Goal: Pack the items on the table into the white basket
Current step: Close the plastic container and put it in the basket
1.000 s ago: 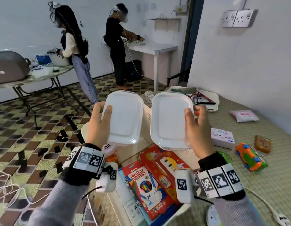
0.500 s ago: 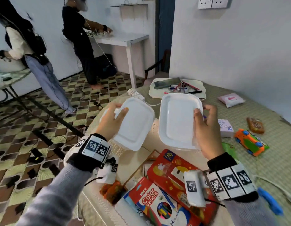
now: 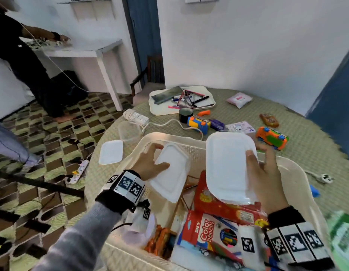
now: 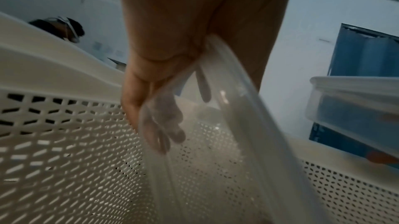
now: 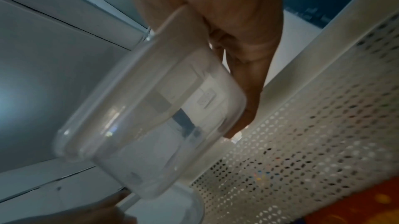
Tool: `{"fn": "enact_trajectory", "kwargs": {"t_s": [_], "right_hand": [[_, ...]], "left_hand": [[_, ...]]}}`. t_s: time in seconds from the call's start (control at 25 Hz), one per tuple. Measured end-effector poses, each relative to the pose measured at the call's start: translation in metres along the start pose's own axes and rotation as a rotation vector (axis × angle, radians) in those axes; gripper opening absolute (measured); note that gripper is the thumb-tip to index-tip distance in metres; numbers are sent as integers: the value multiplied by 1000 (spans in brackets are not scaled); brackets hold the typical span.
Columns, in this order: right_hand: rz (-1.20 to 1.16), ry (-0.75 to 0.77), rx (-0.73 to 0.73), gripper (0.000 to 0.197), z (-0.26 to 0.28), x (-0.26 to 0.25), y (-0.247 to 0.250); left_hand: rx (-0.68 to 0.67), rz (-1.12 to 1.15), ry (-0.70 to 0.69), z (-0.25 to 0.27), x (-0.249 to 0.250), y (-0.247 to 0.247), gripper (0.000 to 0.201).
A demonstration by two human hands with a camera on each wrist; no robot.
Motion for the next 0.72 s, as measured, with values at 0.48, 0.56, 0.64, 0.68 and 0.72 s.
{"fn": "enact_trajectory", "kwargs": {"t_s": [0.48, 0.56, 0.64, 0.68, 0.72], "right_hand": [[176, 50, -31, 8, 11, 3, 6], [213, 59, -38, 7, 11, 5, 6], [238, 55, -52, 7, 9, 7, 4], [255, 52, -61, 9, 8, 9, 3], [275, 51, -68, 11, 8, 11, 2]], "left_hand": [[-77, -272, 44, -31, -30, -18, 46], [-126, -260, 40, -37, -37, -24, 48], [-160, -296, 43, -42, -44, -26, 48], [-168, -318, 45, -44, -47, -27, 48], [-179, -340, 41, -47, -50, -27, 48]]}}
Point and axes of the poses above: each hand's wrist, its own z-axis away from the middle knuckle, its own y-axis out of the back of the hand, x = y × z, the point moved 3 cm from there along -z, towards the middle knuckle, and after that the axes turned 5 degrees about z, right-handed, at the moved point
